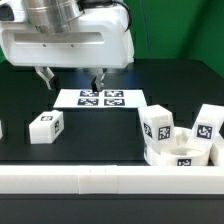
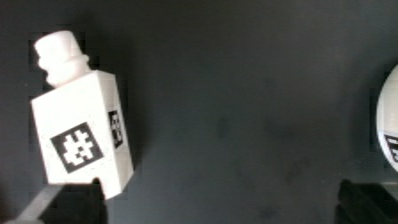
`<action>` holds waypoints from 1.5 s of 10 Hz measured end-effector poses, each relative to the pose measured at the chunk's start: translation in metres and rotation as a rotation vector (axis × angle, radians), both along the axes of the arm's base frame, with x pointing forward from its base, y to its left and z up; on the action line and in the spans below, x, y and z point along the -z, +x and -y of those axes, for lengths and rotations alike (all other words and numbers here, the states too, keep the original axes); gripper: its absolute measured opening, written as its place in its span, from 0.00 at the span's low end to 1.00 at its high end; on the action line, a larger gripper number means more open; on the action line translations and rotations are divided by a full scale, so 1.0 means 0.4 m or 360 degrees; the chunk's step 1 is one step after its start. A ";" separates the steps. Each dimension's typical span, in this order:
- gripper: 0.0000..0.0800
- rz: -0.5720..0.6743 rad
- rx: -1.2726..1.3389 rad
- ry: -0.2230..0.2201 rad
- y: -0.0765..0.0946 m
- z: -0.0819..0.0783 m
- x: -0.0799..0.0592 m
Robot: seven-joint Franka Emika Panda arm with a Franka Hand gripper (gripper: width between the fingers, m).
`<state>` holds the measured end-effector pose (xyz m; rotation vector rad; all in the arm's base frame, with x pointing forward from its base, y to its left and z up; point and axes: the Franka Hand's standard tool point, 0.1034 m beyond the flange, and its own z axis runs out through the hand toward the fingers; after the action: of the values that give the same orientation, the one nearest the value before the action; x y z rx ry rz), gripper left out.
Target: Assemble stool
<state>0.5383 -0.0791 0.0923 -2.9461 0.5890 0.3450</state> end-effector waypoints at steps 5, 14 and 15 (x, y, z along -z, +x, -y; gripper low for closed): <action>0.81 -0.0045 -0.0318 -0.0084 -0.006 0.094 0.033; 0.81 -0.0619 -0.0335 0.0128 -0.019 0.115 0.053; 0.81 -0.0643 -0.0344 0.0137 -0.015 0.120 0.062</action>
Offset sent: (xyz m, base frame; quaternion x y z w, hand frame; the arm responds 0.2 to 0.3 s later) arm -0.0075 -0.0417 -0.0016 -0.0584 0.0093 -0.0715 0.9957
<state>0.5322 -0.1270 0.0674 -2.8721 0.2799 0.9762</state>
